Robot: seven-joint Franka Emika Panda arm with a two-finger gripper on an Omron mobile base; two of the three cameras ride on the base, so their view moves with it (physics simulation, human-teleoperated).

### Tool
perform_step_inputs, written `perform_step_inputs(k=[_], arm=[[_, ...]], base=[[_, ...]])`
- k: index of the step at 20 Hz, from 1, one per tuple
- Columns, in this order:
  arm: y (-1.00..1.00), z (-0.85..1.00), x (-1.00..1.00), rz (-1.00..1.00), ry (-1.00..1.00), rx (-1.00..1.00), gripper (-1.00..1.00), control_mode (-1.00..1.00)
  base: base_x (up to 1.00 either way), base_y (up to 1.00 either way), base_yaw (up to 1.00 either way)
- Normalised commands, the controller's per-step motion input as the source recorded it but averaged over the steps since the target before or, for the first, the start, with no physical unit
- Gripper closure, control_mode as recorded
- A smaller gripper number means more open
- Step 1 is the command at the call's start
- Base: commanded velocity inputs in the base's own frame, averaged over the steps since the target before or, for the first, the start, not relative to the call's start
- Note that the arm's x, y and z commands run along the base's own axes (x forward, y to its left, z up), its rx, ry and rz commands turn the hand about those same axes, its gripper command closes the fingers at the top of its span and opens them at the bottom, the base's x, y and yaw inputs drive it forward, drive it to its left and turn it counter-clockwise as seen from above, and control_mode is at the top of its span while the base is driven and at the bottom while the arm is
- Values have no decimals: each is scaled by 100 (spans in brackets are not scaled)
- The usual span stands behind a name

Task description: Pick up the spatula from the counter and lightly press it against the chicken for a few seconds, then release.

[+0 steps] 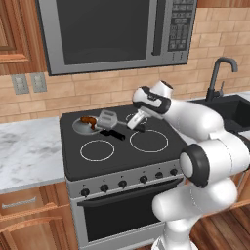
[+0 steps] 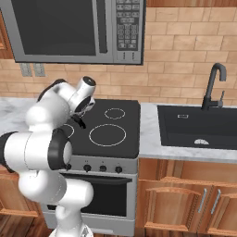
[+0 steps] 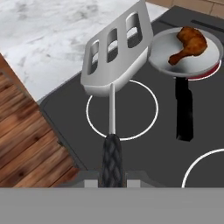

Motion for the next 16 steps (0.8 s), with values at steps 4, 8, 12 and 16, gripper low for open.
perform_step_inputs(k=[4,8,12,16], arm=[[0,0,22,0,0,0,100,-100],[0,-2,23,0,1,0,100,-100],[0,-10,20,0,2,0,100,-100],[0,-15,18,0,2,0,100,-100]], base=[[0,0,0],[0,0,0],[0,0,0],[0,0,0]])
